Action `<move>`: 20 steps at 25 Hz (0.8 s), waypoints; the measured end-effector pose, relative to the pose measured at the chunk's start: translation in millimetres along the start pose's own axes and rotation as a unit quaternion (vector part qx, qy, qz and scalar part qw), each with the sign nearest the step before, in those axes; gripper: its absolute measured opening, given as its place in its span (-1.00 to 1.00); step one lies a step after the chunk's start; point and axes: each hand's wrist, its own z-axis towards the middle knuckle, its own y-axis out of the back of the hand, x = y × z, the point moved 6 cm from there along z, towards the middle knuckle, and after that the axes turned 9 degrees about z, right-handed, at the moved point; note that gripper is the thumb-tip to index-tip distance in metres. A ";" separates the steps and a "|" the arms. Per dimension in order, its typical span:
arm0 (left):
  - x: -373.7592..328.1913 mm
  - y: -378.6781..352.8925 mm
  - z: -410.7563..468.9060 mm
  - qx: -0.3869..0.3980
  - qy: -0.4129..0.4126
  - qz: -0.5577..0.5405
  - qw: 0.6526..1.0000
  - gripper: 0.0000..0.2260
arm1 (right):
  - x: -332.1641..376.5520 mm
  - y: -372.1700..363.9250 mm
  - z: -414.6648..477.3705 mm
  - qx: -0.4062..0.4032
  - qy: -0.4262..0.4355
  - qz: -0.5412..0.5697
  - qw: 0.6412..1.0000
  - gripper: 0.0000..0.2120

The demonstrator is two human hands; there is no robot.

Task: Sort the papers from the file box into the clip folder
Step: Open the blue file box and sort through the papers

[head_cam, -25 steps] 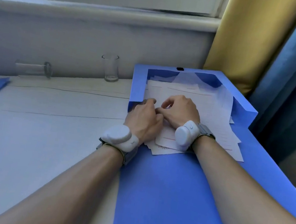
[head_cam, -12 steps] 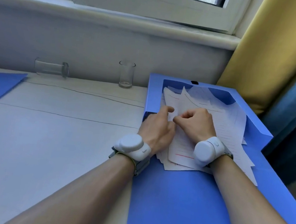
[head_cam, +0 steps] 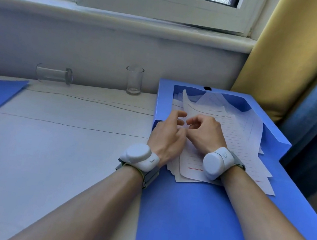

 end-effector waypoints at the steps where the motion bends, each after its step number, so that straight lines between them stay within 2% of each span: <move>1: 0.0 -0.1 -0.1 -0.008 0.003 0.023 1.000 -0.63 | -0.5 1.3 0.3 -0.008 -0.006 0.005 1.000 -0.72; 5: 0.6 -1.7 -0.8 -0.016 0.017 0.086 0.996 -0.60 | -3.2 4.7 1.6 -0.024 -0.020 0.026 0.999 -0.71; 12: -0.7 -3.6 0.2 -0.009 -0.009 0.069 0.998 -0.62 | -4.3 4.9 2.0 -0.020 -0.021 0.044 0.999 -0.67; 15: -4.8 -3.3 0.1 -0.019 -0.050 0.037 0.998 -0.63 | -7.4 5.3 3.4 -0.020 -0.031 0.059 0.998 -0.68; 20: -14.8 -2.2 -1.8 -0.023 -0.125 -0.019 0.992 -0.60 | -9.8 5.0 6.6 -0.009 -0.040 0.113 0.993 -0.80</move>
